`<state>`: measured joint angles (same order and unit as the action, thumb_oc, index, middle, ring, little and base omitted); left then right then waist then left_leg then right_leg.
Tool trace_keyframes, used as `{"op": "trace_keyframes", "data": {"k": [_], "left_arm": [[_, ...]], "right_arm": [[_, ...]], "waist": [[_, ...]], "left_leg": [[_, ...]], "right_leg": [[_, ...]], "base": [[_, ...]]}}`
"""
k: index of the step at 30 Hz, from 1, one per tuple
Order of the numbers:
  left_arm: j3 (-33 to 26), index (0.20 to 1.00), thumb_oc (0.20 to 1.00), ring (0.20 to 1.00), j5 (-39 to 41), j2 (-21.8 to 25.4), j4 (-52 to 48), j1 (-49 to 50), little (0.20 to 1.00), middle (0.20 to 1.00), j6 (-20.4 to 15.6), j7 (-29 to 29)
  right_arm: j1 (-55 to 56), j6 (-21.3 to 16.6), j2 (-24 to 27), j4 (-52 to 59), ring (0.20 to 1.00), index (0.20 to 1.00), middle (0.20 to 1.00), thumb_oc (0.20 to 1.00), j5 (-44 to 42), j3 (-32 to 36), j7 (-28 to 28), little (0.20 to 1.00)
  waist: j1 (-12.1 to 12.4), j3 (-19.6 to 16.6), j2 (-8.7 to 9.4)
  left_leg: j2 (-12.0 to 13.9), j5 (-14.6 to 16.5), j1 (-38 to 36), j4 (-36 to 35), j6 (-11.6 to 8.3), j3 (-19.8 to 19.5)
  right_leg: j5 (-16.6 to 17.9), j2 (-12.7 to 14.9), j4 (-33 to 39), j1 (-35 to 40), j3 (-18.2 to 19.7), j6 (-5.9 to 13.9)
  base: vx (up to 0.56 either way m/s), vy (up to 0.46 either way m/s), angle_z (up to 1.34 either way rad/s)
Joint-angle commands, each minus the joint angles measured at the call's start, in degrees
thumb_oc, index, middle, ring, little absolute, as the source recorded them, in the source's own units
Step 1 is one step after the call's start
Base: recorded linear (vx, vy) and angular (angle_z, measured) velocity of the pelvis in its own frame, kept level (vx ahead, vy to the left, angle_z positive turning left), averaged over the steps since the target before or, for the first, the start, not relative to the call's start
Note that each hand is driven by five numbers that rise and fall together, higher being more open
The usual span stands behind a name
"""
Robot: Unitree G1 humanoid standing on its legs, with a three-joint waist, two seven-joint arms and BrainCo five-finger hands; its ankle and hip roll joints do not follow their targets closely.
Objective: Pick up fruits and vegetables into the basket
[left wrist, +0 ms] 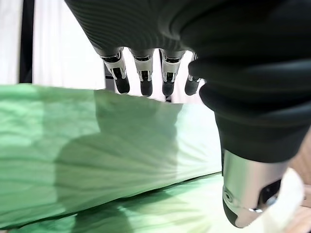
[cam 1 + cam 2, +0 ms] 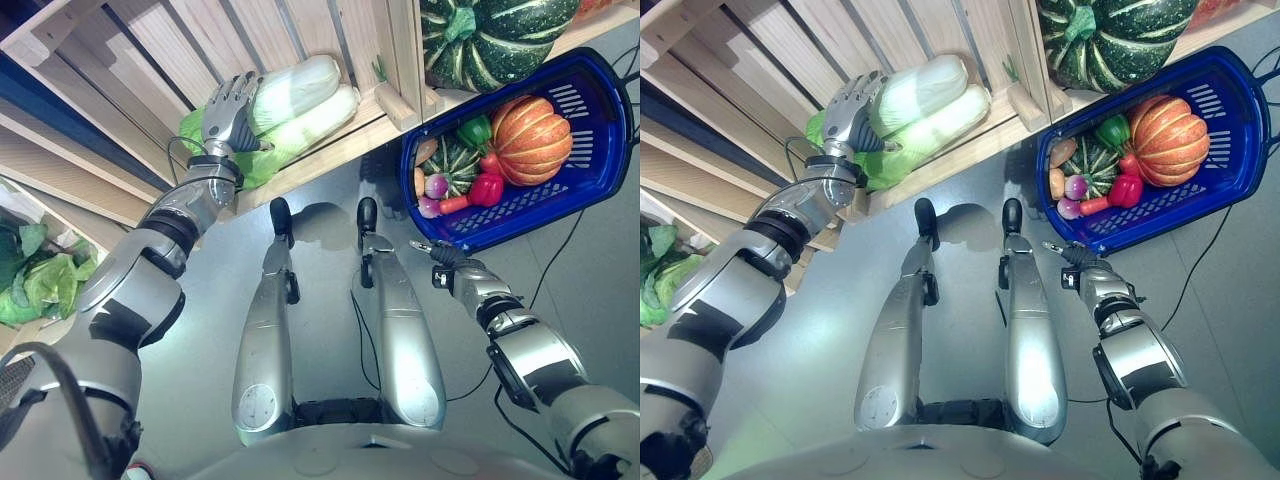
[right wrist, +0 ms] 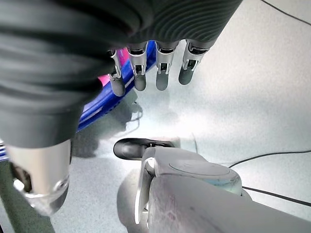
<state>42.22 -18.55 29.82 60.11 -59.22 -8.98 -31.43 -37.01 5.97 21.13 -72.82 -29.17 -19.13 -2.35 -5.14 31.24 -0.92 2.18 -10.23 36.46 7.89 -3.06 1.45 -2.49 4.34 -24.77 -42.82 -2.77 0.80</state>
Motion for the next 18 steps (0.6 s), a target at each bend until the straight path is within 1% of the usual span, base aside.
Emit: {"op": "trace_keyframes", "data": {"k": [1,4,13,18], "left_arm": [[-6.13,1.000,1.000,1.000,3.36,0.42,2.95,-0.38,1.000,1.000,-0.50,-3.00],[-7.50,1.000,1.000,1.000,4.30,0.72,4.37,-0.24,1.000,1.000,-0.87,-4.06],[-10.23,1.000,1.000,1.000,5.43,0.86,7.82,-0.60,1.000,1.000,0.92,-8.54],[-10.44,1.000,1.000,1.000,5.85,1.22,9.44,-1.47,1.000,1.000,1.96,-8.29]], "right_arm": [[1.42,0.61,-0.41,-0.42,1.000,1.000,1.000,1.000,0.54,-1.99,-0.27,1.000],[1.60,0.22,-0.72,-0.52,1.000,1.000,1.000,1.000,0.14,-2.28,-0.49,1.000],[1.52,0.29,-1.09,-0.32,1.000,1.000,1.000,1.000,-0.53,-2.87,-0.62,1.000],[1.05,0.46,-1.10,-0.30,1.000,1.000,1.000,1.000,-0.82,-3.25,-0.67,1.000]], "waist": [[0.79,-1.45,1.60],[0.83,-1.45,1.88],[0.87,-1.45,2.70],[0.86,-1.45,2.89]], "left_leg": [[-1.51,6.51,3.07,7.04,0.50,0.12],[-1.48,6.50,3.31,7.19,0.47,0.08],[-1.59,6.43,4.06,7.44,0.38,-0.24],[-1.55,6.41,4.79,7.86,0.33,-0.35]], "right_leg": [[4.54,-2.47,5.87,1.25,-0.01,1.71],[4.52,-2.53,5.80,1.07,-0.02,1.63],[4.57,-2.80,5.62,0.48,0.01,1.53],[4.56,-2.76,5.28,-0.21,-0.05,1.51]], "base": [[0.00,0.000,0.00],[0.00,0.000,0.00],[0.00,0.000,-0.01],[0.00,0.002,-0.01]]}}
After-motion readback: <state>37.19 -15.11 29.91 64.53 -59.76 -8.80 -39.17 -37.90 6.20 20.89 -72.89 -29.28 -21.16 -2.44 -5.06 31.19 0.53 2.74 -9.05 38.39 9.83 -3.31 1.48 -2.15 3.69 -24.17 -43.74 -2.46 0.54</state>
